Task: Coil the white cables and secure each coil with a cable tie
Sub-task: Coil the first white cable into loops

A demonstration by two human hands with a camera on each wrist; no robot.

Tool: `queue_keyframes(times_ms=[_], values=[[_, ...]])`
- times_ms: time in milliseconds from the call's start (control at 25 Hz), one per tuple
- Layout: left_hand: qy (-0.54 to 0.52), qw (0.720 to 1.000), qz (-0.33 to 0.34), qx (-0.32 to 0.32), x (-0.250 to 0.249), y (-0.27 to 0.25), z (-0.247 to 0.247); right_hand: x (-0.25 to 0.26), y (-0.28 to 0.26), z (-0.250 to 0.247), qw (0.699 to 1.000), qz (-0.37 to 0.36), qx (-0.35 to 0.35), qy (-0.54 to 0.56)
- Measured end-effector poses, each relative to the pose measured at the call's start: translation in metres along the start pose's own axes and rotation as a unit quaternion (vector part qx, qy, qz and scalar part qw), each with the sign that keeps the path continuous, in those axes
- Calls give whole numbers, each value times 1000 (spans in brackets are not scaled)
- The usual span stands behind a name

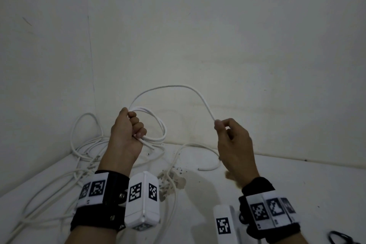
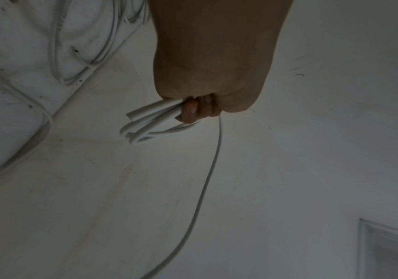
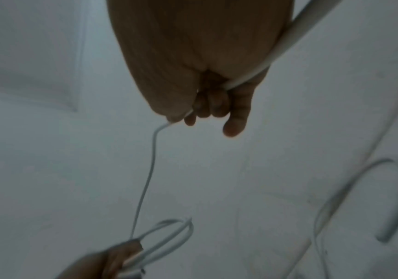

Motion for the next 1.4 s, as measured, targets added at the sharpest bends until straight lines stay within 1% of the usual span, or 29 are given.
queue_keyframes(times_ms=[40, 80, 120, 160, 200, 240, 280, 320, 360, 440, 560, 640, 720, 800, 840, 920, 1040, 1120, 1200, 1280, 1400], values=[[4, 1000, -1, 0, 1, 0, 0, 6, -1, -3, 996, -25, -39, -74], [6, 1000, -1, 1, 1, -1, 0, 9, -2, -1, 986, -27, -51, -156], [7, 1000, 0, 0, 0, -1, 0, 5, -3, 8, 969, -2, -27, -246], [7, 1000, 2, 0, -2, -1, 0, -3, -3, 21, 945, 30, 27, -323], [6, 1000, 5, -1, -4, -1, -1, -12, -4, 35, 926, 54, 94, -361], [6, 1000, 8, -3, -5, 0, -2, -20, -6, 49, 915, 55, 165, -363], [7, 1000, 10, -5, -6, 0, -3, -22, -8, 61, 913, 45, 230, -335], [7, 1000, 12, -7, -6, 1, -5, -18, -11, 68, 915, 29, 271, -297], [7, 1000, 13, -7, -6, 1, -6, -9, -12, 72, 920, 10, 291, -261], [2, 1000, 14, -2, -7, 2, -7, 11, -15, 75, 921, -26, 309, -234], [7, 1000, 10, 13, -5, 1, 0, 44, -30, 85, 894, -73, 339, -283], [32, 999, -1, 26, 2, -2, 10, 62, -39, 92, 876, -96, 342, -327], [45, 998, -10, 40, 10, -4, 21, 72, -46, 97, 854, -109, 341, -377], [32, 998, -16, 49, 17, -6, 28, 71, -49, 101, 832, -102, 355, -413], [30, 998, -18, 52, 19, -8, 31, 69, -50, 102, 826, -96, 361, -422], [54, 996, -23, 60, 22, -11, 37, 73, -49, 100, 828, -99, 351, -426], [137, 986, -33, 86, 27, -18, 49, 88, -48, 95, 834, -121, 325, -428], [210, 969, -48, 120, 35, -22, 59, 92, -48, 93, 834, -119, 318, -434], [284, 942, -84, 158, 46, -28, 67, 93, -47, 91, 838, -126, 311, -431], [321, 917, -126, 199, 58, -35, 72, 94, -42, 85, 851, -139, 293, -413], [323, 900, -147, 252, 64, -44, 77, 90, -34, 70, 888, -127, 285, -339]])
Point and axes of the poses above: each hand's wrist, its own y-axis towards the middle knuckle, its own z-axis out of the palm, x = y × z, the point moved 8 cm from there along y, towards the middle knuckle, and after that the axes turned 14 degrees about x, right-handed, at the moved point
